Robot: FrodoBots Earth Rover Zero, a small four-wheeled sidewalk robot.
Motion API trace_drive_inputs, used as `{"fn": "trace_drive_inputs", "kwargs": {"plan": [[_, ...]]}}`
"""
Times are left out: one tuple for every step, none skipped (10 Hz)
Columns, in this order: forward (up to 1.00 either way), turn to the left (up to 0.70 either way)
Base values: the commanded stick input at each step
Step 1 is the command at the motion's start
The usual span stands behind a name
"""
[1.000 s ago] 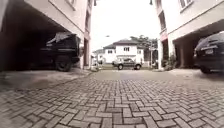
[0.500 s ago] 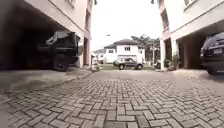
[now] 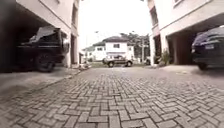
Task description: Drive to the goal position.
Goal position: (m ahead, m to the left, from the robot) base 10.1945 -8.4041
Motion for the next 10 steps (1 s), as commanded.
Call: {"fn": "trace_drive_inputs", "kwargs": {"plan": [[0.7,0.0],[0.7,0.0],[0.7,0.0],[0.7,0.0],[0.7,0.0],[0.7,0.0],[0.7,0.0],[0.7,0.0],[0.7,0.0],[0.7,0.0]]}}
